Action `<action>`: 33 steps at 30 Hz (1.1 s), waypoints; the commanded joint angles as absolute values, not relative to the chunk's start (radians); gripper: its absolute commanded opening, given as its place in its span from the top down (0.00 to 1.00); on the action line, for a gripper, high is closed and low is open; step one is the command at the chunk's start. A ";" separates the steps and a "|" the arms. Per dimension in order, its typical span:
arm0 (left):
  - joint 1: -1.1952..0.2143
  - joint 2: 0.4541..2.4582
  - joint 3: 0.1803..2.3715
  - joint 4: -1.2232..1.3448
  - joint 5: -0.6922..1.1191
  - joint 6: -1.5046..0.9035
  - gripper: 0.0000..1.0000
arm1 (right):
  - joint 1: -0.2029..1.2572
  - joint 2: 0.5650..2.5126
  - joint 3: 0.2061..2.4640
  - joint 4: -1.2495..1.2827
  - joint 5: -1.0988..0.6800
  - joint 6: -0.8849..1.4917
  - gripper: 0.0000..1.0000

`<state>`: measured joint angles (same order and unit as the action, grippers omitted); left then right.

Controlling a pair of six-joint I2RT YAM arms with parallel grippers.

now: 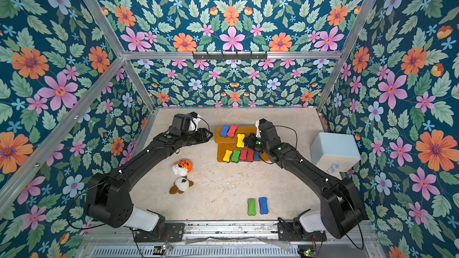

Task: Remove the whiteboard erasers from the shelf
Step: Pick up the whiteboard eraser from the shelf, then place the whiteboard eraser at the center of the board.

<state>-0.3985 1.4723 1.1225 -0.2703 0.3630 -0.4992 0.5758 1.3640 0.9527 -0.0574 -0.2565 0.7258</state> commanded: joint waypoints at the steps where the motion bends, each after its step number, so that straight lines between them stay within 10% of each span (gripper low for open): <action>1: -0.399 1.453 1.107 -0.278 0.340 -0.489 0.49 | 0.616 1.319 0.916 -0.074 -0.203 0.751 1.00; 33: -0.397 1.416 1.061 -0.252 0.347 -0.479 0.49 | 1.277 1.119 0.423 -0.015 0.109 1.250 1.00</action>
